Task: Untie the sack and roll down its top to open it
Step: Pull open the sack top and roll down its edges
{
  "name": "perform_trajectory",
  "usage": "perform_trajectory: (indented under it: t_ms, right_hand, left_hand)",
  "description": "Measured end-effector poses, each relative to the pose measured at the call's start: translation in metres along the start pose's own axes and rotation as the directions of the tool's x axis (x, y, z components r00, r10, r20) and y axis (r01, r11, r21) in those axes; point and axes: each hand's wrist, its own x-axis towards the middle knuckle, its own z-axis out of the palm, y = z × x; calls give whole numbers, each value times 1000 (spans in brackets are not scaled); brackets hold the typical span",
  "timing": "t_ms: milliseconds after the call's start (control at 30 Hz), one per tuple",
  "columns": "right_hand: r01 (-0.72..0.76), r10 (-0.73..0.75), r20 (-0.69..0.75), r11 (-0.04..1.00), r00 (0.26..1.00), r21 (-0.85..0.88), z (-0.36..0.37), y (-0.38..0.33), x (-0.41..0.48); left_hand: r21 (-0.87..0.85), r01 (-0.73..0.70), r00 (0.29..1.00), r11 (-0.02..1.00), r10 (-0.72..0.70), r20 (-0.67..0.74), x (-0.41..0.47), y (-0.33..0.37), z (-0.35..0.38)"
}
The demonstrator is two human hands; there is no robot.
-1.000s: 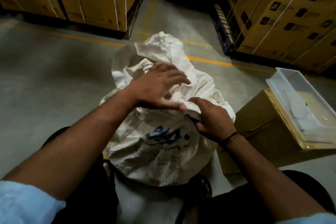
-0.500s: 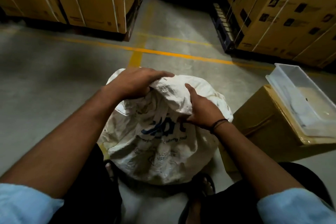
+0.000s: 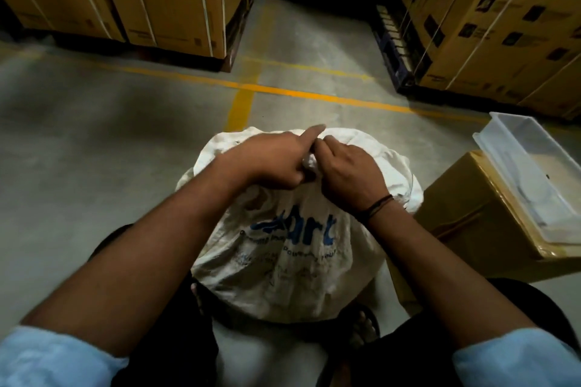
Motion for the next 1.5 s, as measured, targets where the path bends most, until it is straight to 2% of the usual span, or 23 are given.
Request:
perform_trajectory:
  t_ms: [67, 133, 200, 300, 400, 533, 633, 667, 733, 800, 833, 900, 967, 1000, 1033, 1100, 1133, 1200, 1300, 1333, 1367, 1433, 1500]
  right_hand:
    - [-12, -21, 203, 987, 979, 160, 0, 2, -4]
    - [-161, -34, 416, 891, 909, 425, -8, 9, -8]
    - [-266, -11, 477, 818, 879, 510, -16, 21, -9]
    - [-278, 97, 531, 921, 842, 273, -16, 30, -12]
    - [-88, 114, 434, 993, 894, -79, -5, 33, -16]
    - [-132, 114, 309, 991, 944, 37, -7, 24, -22]
    - [-88, 95, 201, 995, 975, -44, -7, 6, -26]
    - [-74, 78, 230, 997, 970, -25, -8, 2, -27]
    - [-92, -18, 426, 967, 904, 236, -18, 2, -27]
    - [-284, -153, 662, 816, 734, 504, -31, 14, -30]
    - [-359, -184, 721, 769, 668, 529, -35, 20, -35]
    - [-379, -166, 767, 792, 620, 478, -35, 28, -44]
    - [-272, -148, 740, 868, 656, 415, -24, 25, -51]
    - [-192, -153, 691, 898, 707, 395, -18, 18, -55]
    - [-125, -159, 625, 914, 764, 386, -12, 11, -57]
    - [-83, -164, 515, 903, 841, 423, -3, -1, -59]
    - [-92, -150, 492, 896, 858, 434, 0, -5, -60]
    - [-77, -103, 475, 936, 874, 345, 3, -12, -60]
    - [94, -125, 297, 989, 947, 118, 9, -20, -63]
    - [149, -161, 247, 987, 956, 68, 11, -23, -65]
    - [189, -191, 194, 981, 962, 30, 16, -26, -68]
    - [185, -184, 139, 983, 973, 11, 24, -27, -71]
    - [122, -124, 140, 992, 982, 25, 35, -24, -73]
  left_hand:
    - [65, 39, 998, 997, -42, 46, 0, -7, 12]
    - [168, 14, 998, 986, -23, 54, -4, -10, 16]
    - [231, -65, 998, 971, 65, 8, -7, -6, 17]
    - [338, -187, 969, 922, 230, -92, -10, 7, 25]
    - [344, -226, 951, 911, 282, -123, -20, 10, 32]
    - [84, -91, 995, 992, 95, -39, -31, 8, 25]
    - [74, -74, 993, 995, 80, -83, -30, 1, 17]
    - [76, -85, 991, 993, 92, -97, -32, -3, 13]
    - [64, -119, 990, 991, 123, -68, -38, -13, 7]
    - [60, -222, 974, 973, 224, -31, -45, -12, 6]
    - [59, -285, 957, 957, 288, -35, -47, -7, 8]
    - [114, -422, 899, 899, 432, -79, -51, 8, 15]
    - [201, -556, 802, 807, 584, -127, -54, 18, 25]
    - [218, -579, 776, 786, 613, -151, -54, 20, 28]
    - [206, -563, 788, 801, 595, -159, -55, 19, 29]
    - [73, -406, 904, 911, 412, -114, -55, 8, 32]
    - [7, -293, 954, 956, 292, -62, -56, -1, 35]
    - [-40, -149, 985, 988, 152, 85, -57, -14, 35]
    - [-376, -31, 881, 926, 203, 427, -58, -11, 36]
    - [-398, 3, 859, 917, 202, 471, -55, -11, 42]
    - [-344, 4, 877, 939, 163, 452, -53, -10, 46]
    - [-74, -115, 967, 991, 129, 220, -45, -15, 57]
    - [79, -250, 968, 965, 248, 37, -39, -18, 71]
